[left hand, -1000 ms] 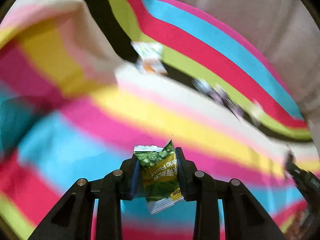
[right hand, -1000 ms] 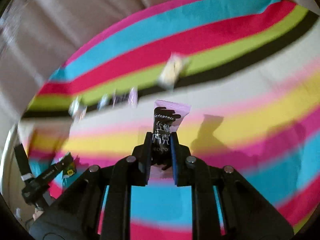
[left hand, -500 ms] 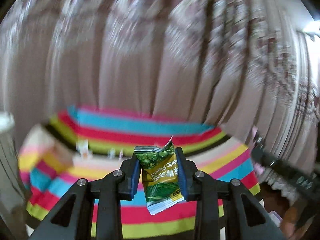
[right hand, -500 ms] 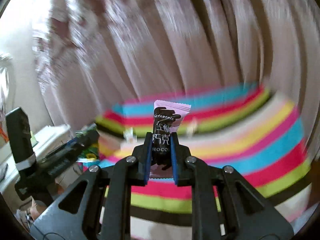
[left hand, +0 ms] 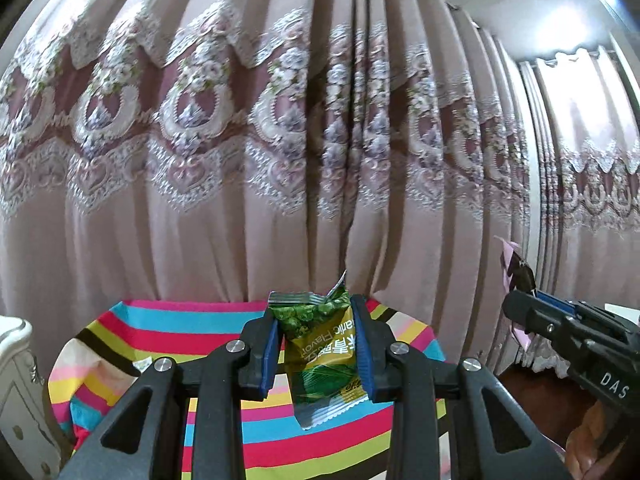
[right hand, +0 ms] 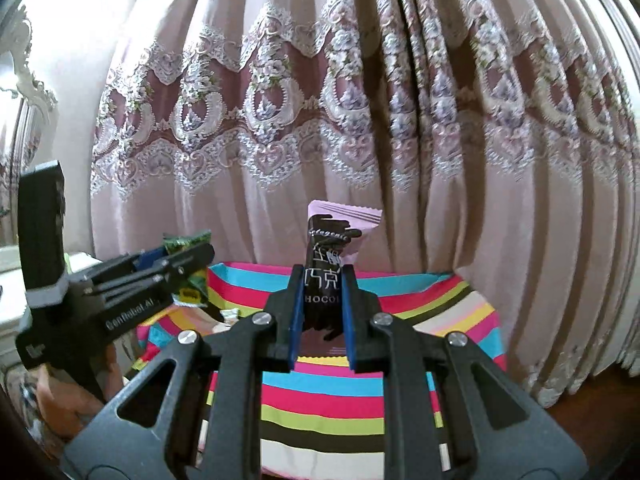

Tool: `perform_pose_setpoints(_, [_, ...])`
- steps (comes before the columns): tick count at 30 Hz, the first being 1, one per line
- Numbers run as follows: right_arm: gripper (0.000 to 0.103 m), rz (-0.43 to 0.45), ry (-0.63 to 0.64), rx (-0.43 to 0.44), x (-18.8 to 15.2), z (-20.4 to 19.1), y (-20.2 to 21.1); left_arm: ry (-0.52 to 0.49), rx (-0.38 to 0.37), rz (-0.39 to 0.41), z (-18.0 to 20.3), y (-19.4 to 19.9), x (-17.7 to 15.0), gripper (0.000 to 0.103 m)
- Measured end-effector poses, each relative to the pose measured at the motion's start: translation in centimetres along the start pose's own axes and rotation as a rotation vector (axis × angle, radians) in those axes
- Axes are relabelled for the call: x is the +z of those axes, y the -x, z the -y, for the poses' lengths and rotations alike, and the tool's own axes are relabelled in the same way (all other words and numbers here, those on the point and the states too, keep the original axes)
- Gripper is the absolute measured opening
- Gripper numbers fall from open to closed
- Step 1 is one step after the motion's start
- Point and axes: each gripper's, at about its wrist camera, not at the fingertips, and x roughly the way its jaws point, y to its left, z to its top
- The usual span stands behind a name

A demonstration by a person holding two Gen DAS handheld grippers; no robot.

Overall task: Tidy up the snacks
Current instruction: 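Lift both held snacks and carry them toward the white bin, then open both grippers over the white bin to drop the snacks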

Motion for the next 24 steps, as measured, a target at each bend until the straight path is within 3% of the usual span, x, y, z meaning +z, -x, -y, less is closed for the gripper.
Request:
perform_pose_setpoints(8, [0.02, -0.014, 0.042, -0.115, -1.2, 3.5, 4.0, -0.09, -0.108, 0.027, 6.0, 0.8, -0.1, 0.034])
perform_pose_setpoints(13, [0.02, -0.148, 0.056, -0.216, -4.5, 7.1, 5.0, -0.14, -0.272, -0.078, 11.0, -1.5, -3.1, 0.034])
perform_pose_setpoints(16, [0.02, -0.278, 0.023, -0.306, -7.6, 9.9, 5.1, -0.149, -0.417, -0.209, 14.2, -3.9, -6.4, 0.034])
perform_pose_setpoints(19, [0.021, -0.428, -0.041, -0.366, -11.3, 12.9, 5.1, -0.101, -0.583, -0.398, 17.0, -7.5, -10.7, 0.035])
perform_pose_setpoints(20, [0.028, -0.48, -0.055, -0.379, -12.4, 13.6, 4.9, -0.065, -0.663, -0.49, 17.7, -9.2, -12.7, 0.038])
perform_pose_setpoints(21, [0.035, -0.552, -0.068, -0.399, -13.7, 14.5, 4.4, -0.026, -0.762, -0.609, 18.6, -11.2, -15.0, 0.058])
perform_pose_setpoints(22, [0.055, -0.631, -0.084, -0.452, -15.2, 15.5, 3.8, -0.003, -0.818, -0.696, 19.1, -12.6, -16.7, 0.084])
perform_pose_setpoints(23, [0.07, -0.664, -0.099, -0.491, -16.1, 16.2, 3.5, 0.032, -0.837, -0.819, 19.3, -14.6, -19.4, 0.087])
perform_pose_setpoints(24, [0.072, -0.681, -0.112, -0.509, -16.7, 16.7, 3.2, 0.064, -0.815, -0.884, 18.8, -16.0, -21.0, 0.087])
